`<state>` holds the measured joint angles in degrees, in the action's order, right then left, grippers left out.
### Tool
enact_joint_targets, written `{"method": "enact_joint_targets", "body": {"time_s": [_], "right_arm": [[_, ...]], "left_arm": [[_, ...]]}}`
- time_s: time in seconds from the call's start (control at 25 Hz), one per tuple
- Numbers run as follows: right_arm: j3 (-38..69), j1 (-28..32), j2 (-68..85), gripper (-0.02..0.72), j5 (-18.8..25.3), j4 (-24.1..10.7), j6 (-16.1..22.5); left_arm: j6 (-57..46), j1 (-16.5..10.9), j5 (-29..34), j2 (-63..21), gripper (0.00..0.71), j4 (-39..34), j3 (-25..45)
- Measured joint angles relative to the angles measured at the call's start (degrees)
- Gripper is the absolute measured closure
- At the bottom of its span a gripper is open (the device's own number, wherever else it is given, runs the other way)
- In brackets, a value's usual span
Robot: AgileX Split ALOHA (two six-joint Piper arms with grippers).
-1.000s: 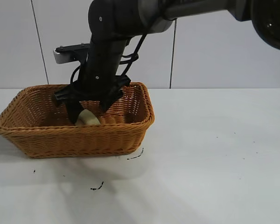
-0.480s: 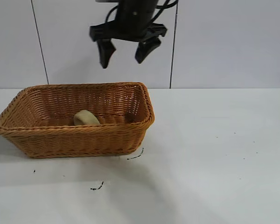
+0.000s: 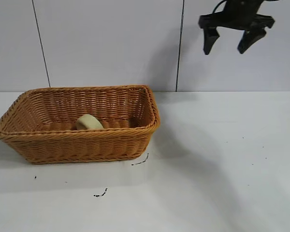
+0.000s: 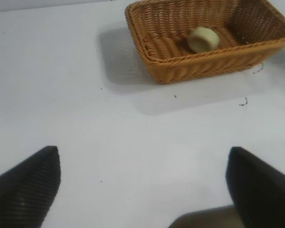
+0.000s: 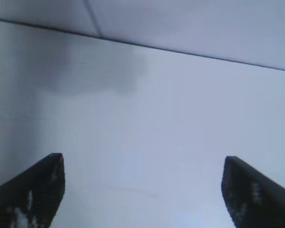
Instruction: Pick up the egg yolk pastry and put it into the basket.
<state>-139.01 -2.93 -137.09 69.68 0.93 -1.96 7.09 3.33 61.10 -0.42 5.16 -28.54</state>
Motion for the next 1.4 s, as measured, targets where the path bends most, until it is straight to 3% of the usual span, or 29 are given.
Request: {"method": "enact_joint_targets", "body": {"time_s": [0.28, 0.52, 0.8, 1.2, 1.4], "right_arm": [[1.6, 5.4, 1.9, 0.079, 0.1, -0.9, -0.3], [12.6, 5.4, 8.7, 0.08, 0.0, -0.2, -1.5], [36.3, 5.4, 26.0, 0.09, -0.1, 0.2, -1.7], [74.8, 5.4, 59.5, 0.092, -0.3, 0.2, -4.8], [90.1, 5.4, 78.0, 0.092, -4.9, 0.2, -4.8]], "left_arm": [[0.0, 0.0, 0.0, 0.0, 0.015, 0.0, 0.0], [0.0, 0.0, 0.0, 0.0, 0.015, 0.0, 0.0], [0.0, 0.0, 0.0, 0.0, 0.015, 0.0, 0.0], [0.0, 0.0, 0.0, 0.0, 0.015, 0.0, 0.0], [0.0, 0.0, 0.0, 0.0, 0.015, 0.0, 0.0]]}}
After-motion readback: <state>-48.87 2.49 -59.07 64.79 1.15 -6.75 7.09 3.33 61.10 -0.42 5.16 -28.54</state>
